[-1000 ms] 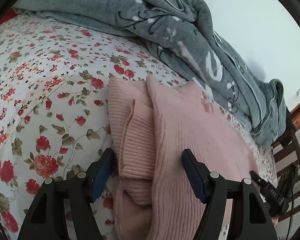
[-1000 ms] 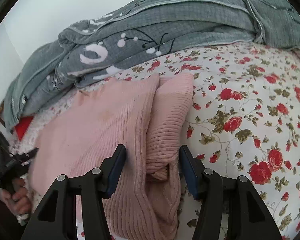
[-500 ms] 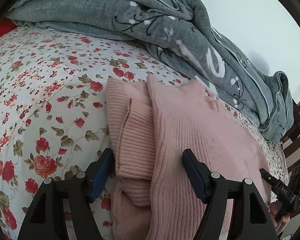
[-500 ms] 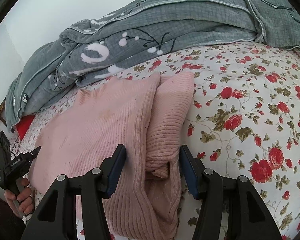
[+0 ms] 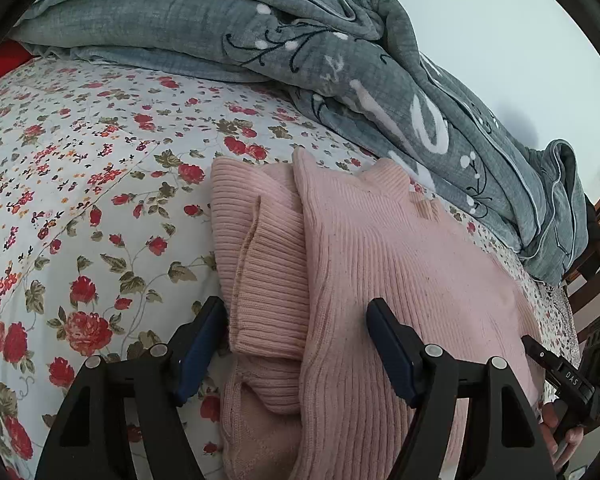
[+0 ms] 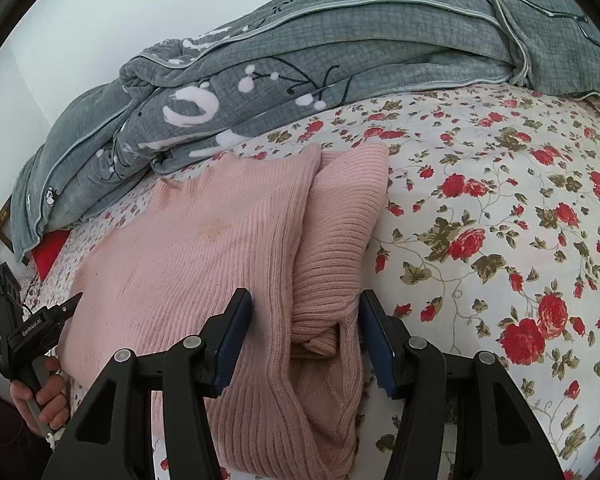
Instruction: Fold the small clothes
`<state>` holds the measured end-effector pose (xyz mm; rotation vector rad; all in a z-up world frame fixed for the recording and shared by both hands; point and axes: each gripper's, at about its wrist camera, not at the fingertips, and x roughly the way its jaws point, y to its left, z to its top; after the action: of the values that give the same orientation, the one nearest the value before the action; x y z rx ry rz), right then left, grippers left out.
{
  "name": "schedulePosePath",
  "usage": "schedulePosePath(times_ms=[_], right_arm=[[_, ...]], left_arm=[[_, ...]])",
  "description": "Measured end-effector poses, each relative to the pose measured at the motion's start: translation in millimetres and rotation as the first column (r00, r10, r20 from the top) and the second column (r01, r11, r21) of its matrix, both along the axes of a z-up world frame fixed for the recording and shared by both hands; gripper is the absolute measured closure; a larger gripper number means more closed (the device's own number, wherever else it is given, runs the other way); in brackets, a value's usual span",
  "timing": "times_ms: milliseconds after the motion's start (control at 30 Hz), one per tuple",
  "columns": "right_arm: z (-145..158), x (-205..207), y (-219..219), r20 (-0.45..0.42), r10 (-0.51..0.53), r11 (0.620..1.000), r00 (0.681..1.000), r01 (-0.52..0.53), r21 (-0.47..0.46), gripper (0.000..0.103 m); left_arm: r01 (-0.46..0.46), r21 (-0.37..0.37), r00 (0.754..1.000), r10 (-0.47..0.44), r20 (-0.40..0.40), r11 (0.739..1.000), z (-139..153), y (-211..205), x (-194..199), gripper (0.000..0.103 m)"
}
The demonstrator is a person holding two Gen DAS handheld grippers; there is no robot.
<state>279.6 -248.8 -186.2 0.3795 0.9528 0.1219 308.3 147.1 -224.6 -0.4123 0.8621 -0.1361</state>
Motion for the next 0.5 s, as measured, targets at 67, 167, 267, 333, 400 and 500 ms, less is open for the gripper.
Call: schedulePosePath(times_ms=[67, 167, 267, 333, 400, 500], right_arm=[[-0.1, -0.2, 0.1, 0.000, 0.000, 1.000, 1.000, 0.000, 0.001, 0.048], [0.2, -0.1, 0.7, 0.000, -0.001, 1.000, 1.000, 0.001, 0.001, 0.048], [0.0, -0.1, 0.5, 0.001, -0.002, 1.000, 1.000, 0.002, 0.003, 0.048], [0.2, -0.1, 0.6, 0.001, -0.003, 1.000, 1.000, 0.003, 0.006, 0.048], [0.2, -0.2, 0.6, 0.001, -0.004, 1.000, 1.000, 0.004, 0.010, 0.048], [0.2, -0.4, 1.0, 0.001, -0.004, 1.000, 1.000, 0.004, 0.012, 0.048]], left_arm=[[0.000, 0.000, 1.000, 0.000, 0.000, 1.000, -0.1, 0.0, -0.1, 0.032], [0.001, 0.001, 1.000, -0.001, 0.001, 1.000, -0.1, 0.1, -0.2, 0.032], [0.000, 0.000, 1.000, 0.000, 0.001, 1.000, 0.0, 0.1, -0.3, 0.031], [0.000, 0.000, 1.000, 0.000, 0.001, 1.000, 0.0, 0.0, -0.4, 0.031], [0.000, 0.000, 1.000, 0.000, 0.001, 1.000, 0.0, -0.1, -0.5, 0.031], [0.001, 0.001, 1.000, -0.001, 0.001, 1.000, -0.1, 0.0, -0.4, 0.031]])
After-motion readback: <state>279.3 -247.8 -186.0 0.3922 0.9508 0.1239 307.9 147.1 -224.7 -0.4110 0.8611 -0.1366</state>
